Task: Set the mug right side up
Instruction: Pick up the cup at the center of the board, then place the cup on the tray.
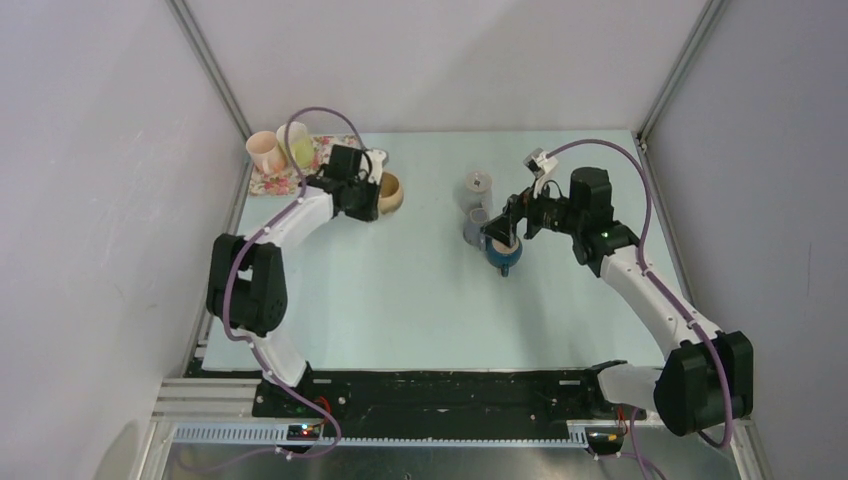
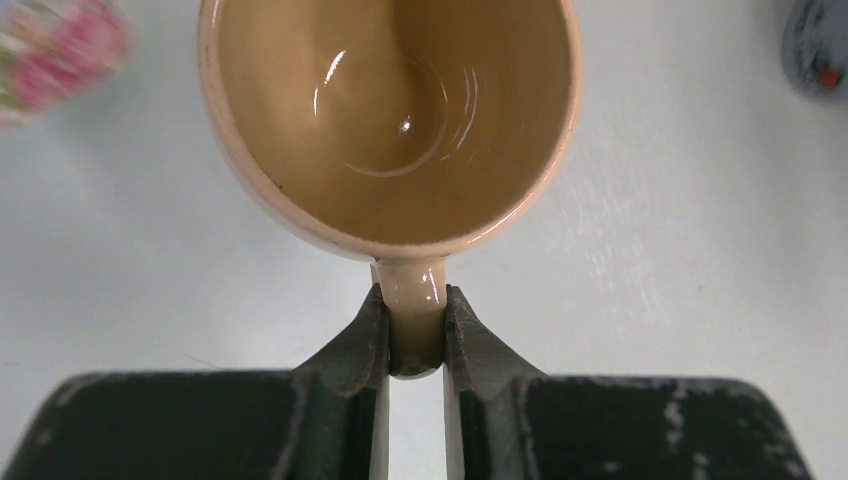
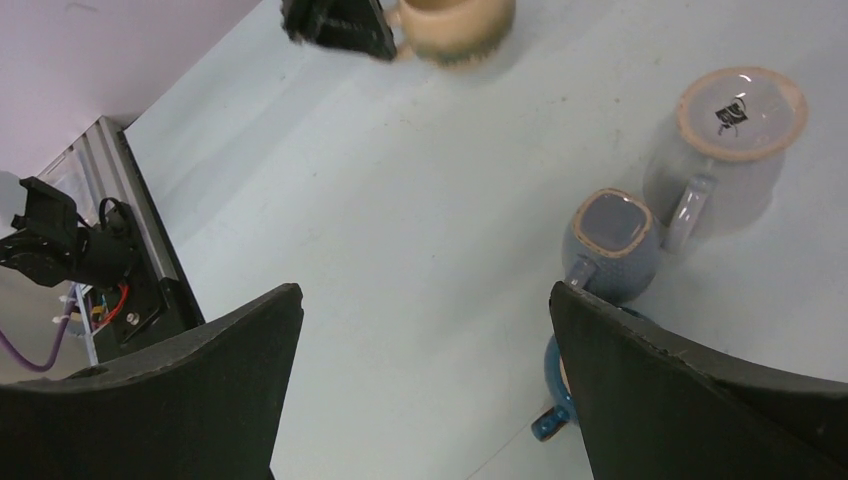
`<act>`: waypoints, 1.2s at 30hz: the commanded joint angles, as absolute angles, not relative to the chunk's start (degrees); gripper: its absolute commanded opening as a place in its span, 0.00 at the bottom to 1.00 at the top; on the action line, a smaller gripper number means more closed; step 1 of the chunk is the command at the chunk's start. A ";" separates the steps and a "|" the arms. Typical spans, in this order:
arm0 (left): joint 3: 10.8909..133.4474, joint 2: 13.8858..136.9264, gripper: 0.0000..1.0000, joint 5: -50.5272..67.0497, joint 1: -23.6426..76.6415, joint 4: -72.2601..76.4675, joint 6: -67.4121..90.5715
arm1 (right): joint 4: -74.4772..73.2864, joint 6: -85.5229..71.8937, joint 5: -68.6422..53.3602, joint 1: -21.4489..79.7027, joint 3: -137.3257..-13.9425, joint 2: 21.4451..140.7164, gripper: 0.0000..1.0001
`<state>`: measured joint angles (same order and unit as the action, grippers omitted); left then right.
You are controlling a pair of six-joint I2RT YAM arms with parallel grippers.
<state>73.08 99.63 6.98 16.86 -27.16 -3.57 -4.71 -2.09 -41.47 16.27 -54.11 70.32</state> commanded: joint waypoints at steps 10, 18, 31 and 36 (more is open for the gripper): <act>103.23 109.23 0.00 5.50 5.00 -22.93 -4.44 | 3.29 -0.84 -43.33 13.33 -49.71 67.53 0.99; 115.31 121.12 0.00 6.08 1.36 -22.88 -3.51 | 3.69 0.48 -42.86 12.89 -48.80 67.64 0.99; 126.14 134.26 0.00 7.74 0.20 -22.90 -2.07 | 4.22 3.04 -41.72 12.91 -48.58 70.53 0.99; 126.22 136.26 0.02 8.07 0.18 -22.93 -1.78 | 4.76 3.40 -40.95 13.36 -48.60 72.05 0.99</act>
<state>121.84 137.27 6.72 0.69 -29.45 -2.76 2.02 1.96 -42.04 13.10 -48.58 71.05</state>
